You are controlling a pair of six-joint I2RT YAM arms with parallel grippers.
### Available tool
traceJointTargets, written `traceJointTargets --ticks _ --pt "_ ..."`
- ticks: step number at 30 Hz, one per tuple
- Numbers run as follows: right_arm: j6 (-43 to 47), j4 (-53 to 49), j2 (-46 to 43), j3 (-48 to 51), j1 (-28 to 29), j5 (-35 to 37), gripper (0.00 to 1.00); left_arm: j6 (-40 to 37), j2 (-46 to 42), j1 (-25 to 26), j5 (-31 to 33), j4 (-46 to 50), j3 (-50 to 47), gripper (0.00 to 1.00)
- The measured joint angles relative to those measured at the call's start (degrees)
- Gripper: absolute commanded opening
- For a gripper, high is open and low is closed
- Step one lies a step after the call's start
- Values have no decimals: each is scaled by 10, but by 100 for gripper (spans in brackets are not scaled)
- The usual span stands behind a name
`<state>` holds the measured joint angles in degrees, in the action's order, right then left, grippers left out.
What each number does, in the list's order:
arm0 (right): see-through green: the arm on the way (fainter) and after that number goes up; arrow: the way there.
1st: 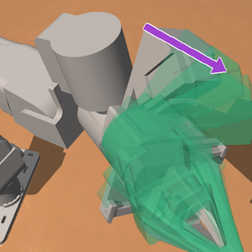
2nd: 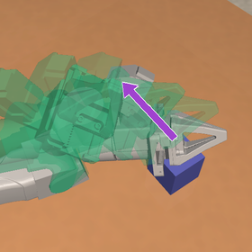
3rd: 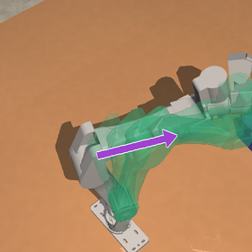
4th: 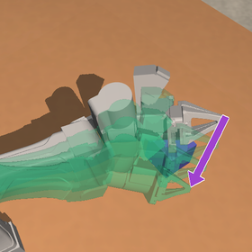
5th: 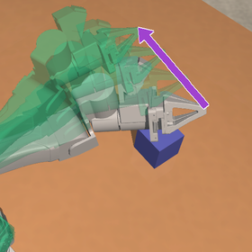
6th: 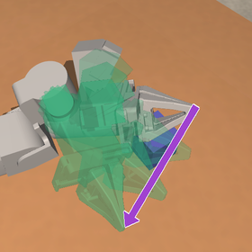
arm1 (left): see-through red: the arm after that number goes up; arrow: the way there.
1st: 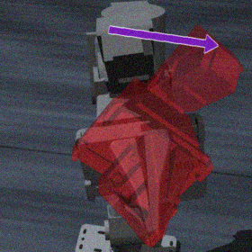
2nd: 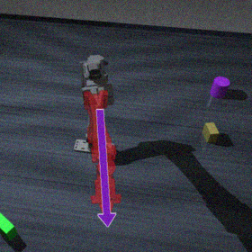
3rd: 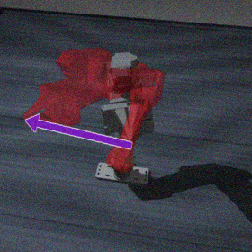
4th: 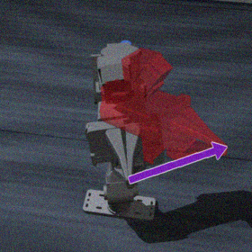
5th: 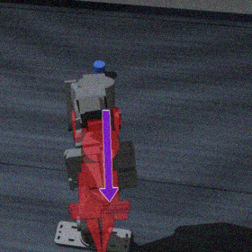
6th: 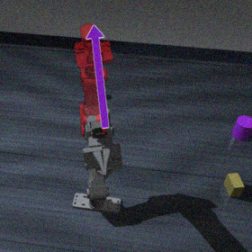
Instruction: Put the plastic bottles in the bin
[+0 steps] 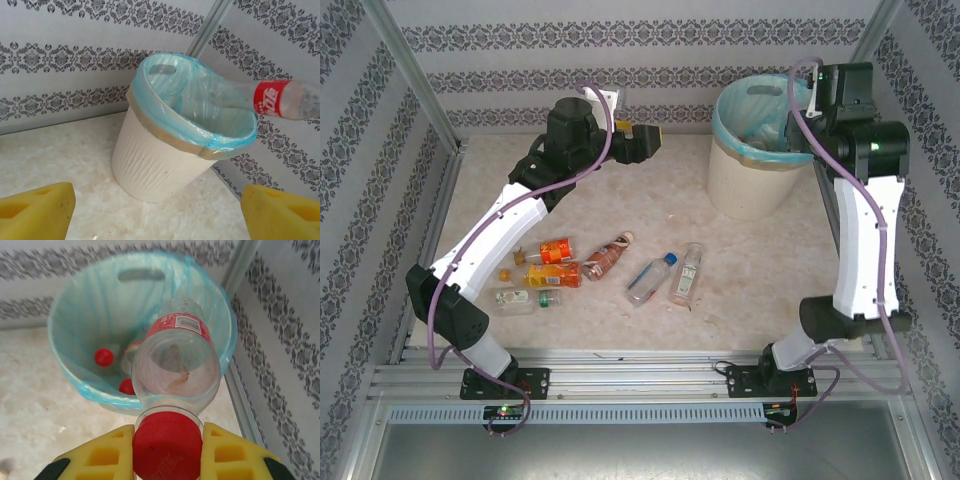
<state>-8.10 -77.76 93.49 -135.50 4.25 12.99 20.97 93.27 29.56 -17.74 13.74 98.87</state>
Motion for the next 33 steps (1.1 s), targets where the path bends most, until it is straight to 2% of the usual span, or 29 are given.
traceJointTargets --ticks 6,22,28,33 --pt "-8 -73 96 -76 -24 -13 0 -16 0 0 5 5 0 86" --pt "-23 -81 235 -113 -89 -87 0 -28 -4 0 15 5 -11 87" --pt "-25 -68 264 -125 -109 -122 3 -28 -6 0 15 5 -13 87" --pt "-25 -53 289 -125 -119 -150 11 -28 -7 0 15 5 -14 86"
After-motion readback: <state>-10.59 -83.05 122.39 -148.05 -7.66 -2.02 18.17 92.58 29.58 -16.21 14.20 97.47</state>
